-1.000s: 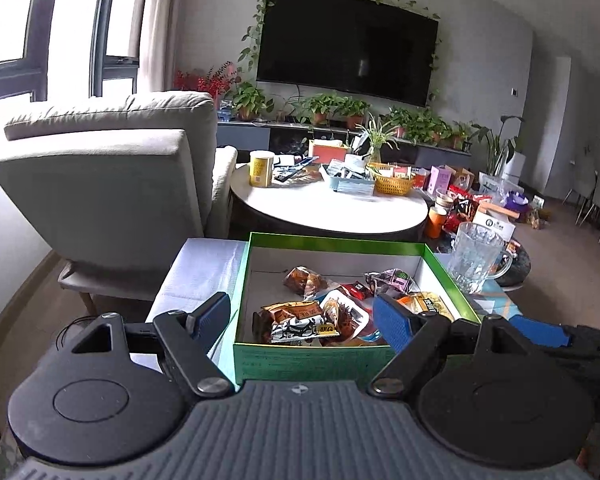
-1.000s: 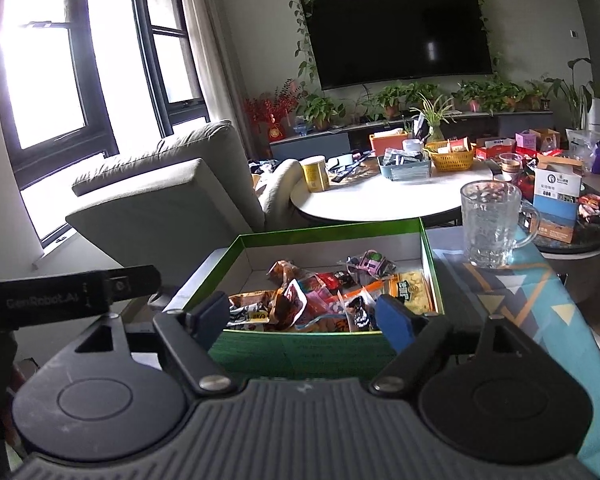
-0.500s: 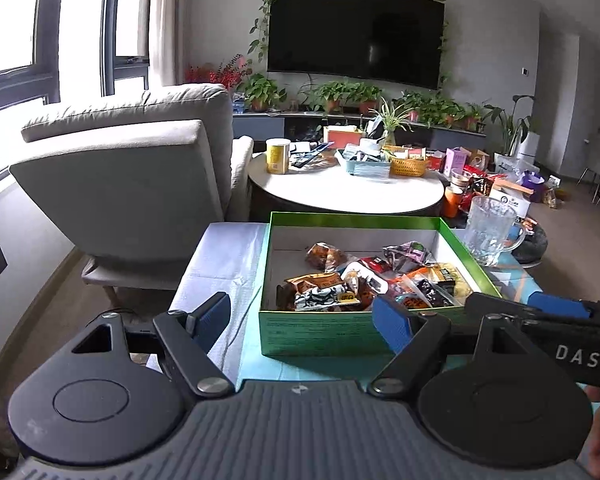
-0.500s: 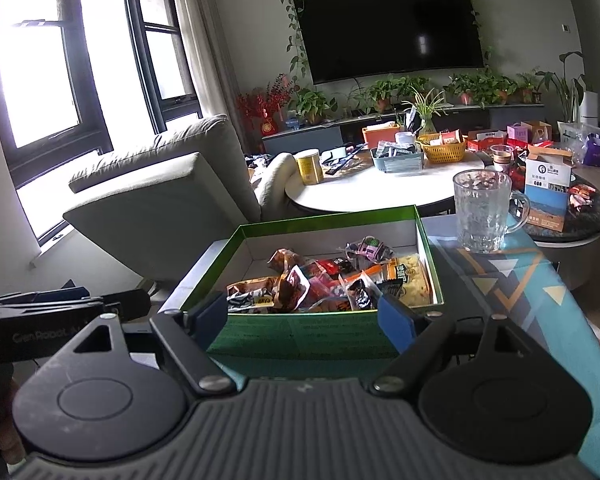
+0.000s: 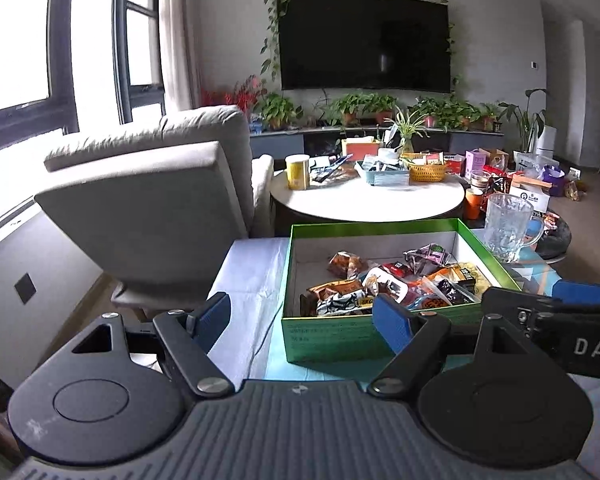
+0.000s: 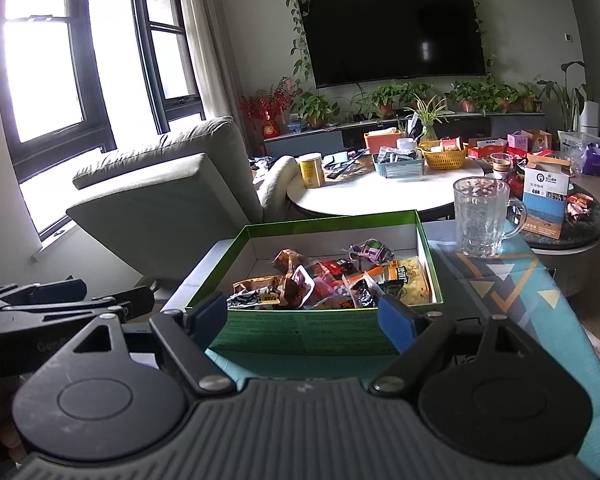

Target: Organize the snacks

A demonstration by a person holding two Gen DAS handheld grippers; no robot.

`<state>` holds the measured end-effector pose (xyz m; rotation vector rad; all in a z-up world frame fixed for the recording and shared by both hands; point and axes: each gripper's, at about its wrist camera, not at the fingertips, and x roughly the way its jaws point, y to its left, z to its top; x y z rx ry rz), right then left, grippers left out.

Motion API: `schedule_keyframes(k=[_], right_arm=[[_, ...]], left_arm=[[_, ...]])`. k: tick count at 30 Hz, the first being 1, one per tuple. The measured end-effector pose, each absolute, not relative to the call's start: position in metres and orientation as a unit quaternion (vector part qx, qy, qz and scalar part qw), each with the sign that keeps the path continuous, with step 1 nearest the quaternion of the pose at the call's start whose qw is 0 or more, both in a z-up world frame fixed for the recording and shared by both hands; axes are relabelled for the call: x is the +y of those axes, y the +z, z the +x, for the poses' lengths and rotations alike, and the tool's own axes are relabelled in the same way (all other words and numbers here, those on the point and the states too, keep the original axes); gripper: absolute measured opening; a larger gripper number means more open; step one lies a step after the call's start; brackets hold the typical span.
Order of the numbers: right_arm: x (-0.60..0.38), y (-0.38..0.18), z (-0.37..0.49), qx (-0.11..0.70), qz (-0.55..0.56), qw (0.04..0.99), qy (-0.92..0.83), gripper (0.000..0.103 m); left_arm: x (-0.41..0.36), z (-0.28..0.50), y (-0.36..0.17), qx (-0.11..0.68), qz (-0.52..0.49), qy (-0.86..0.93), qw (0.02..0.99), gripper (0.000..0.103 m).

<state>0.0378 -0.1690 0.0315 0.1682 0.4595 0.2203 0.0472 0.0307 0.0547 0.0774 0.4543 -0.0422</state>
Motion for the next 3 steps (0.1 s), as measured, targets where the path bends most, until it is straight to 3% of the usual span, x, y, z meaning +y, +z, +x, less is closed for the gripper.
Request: schedule_keyframes(k=[3], right_arm=[[-0.1685,0.0312,0.0379,0.228,0.083,0.964,0.108,0.025]], left_arm=[[0.0297,0.0461,0.0553,0.223,0.039,-0.030,0.973,0.076]])
